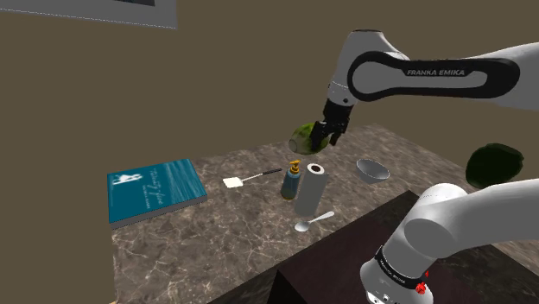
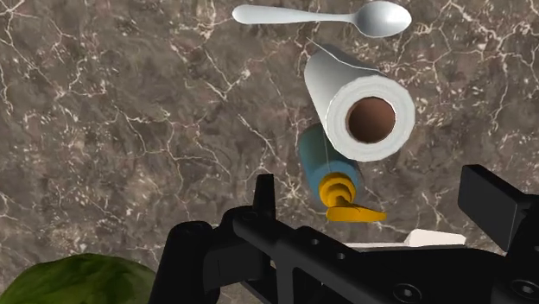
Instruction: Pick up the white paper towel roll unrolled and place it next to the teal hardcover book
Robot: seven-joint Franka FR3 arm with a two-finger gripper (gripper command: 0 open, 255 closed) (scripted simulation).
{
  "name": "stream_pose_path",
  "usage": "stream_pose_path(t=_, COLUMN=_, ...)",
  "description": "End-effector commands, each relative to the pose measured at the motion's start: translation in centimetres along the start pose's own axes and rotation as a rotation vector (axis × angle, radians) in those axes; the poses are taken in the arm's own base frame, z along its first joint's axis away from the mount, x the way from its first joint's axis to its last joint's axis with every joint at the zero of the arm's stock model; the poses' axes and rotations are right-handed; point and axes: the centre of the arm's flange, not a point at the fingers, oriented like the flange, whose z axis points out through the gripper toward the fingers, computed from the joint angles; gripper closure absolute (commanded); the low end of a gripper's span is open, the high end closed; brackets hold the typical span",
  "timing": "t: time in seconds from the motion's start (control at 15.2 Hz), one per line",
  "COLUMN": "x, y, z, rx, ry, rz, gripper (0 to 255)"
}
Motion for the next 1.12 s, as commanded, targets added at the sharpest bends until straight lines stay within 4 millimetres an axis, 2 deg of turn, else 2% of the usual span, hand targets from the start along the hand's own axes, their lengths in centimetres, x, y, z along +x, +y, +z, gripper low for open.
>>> stream_pose_path(t=0.0, x=0.3, y=-0.7, z=2.7, rx=0.008, ry=-0.009, rz=0.02, gripper=0)
stream_pose_path(t=0.2, x=1.1, y=-1.6, z=6.4, rx=0.019, ry=-0.026, rz=0.048, gripper=0)
stream_pose_path(t=0.66, x=1.0, y=-1.6, z=10.1, rx=0.019, ry=-0.026, rz=0.048, gripper=0)
stream_pose_path(t=1.06, x=1.0, y=-1.7, z=10.4, rx=0.019, ry=-0.026, rz=0.048, gripper=0)
